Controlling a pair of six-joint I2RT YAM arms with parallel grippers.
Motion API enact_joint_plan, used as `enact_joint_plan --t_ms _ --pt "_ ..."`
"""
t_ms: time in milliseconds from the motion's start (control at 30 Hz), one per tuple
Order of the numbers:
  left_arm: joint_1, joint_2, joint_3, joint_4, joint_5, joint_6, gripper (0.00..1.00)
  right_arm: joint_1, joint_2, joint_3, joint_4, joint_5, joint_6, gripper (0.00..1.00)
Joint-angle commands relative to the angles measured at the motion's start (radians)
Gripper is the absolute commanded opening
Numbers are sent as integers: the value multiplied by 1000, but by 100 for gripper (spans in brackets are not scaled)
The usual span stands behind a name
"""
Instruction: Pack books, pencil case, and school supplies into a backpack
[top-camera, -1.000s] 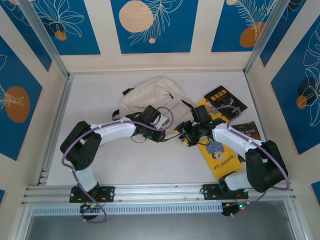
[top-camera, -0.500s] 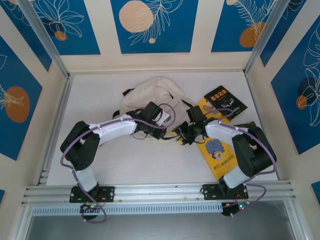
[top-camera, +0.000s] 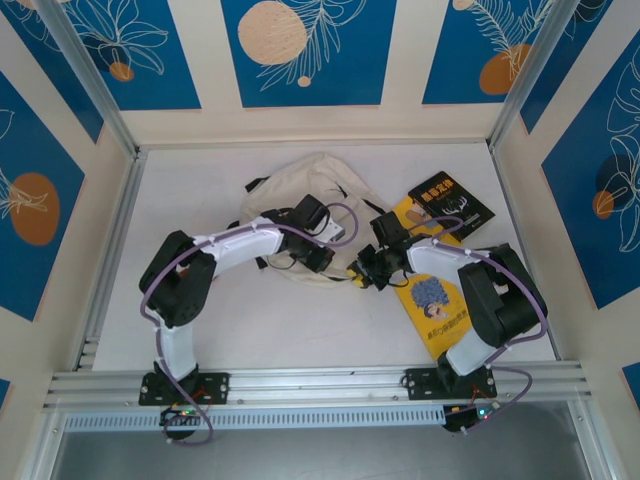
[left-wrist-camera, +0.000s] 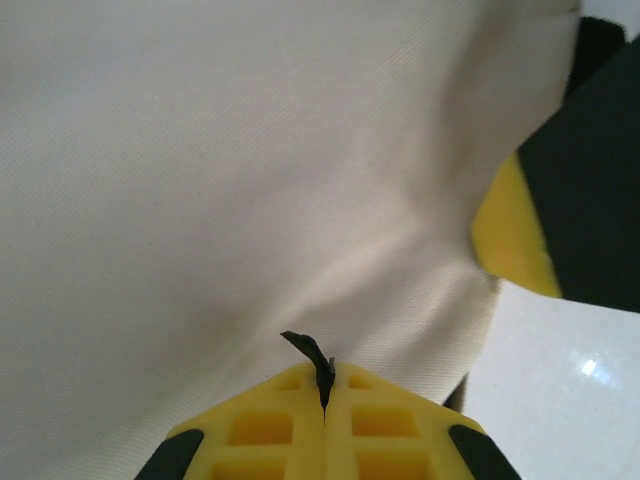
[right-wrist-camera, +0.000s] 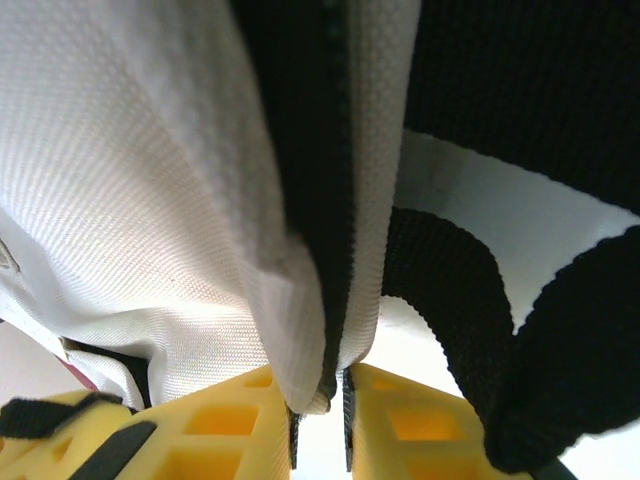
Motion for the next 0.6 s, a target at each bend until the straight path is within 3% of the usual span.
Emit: enact_joint_plan --t_ms 0,567 --pt "28 21 39 -33 -38 16 0 5 17 -12 -75 42 -21 20" --pt "139 -15 -45 -46 -129 10 0 -3 16 -44 -103 88 -39 18"
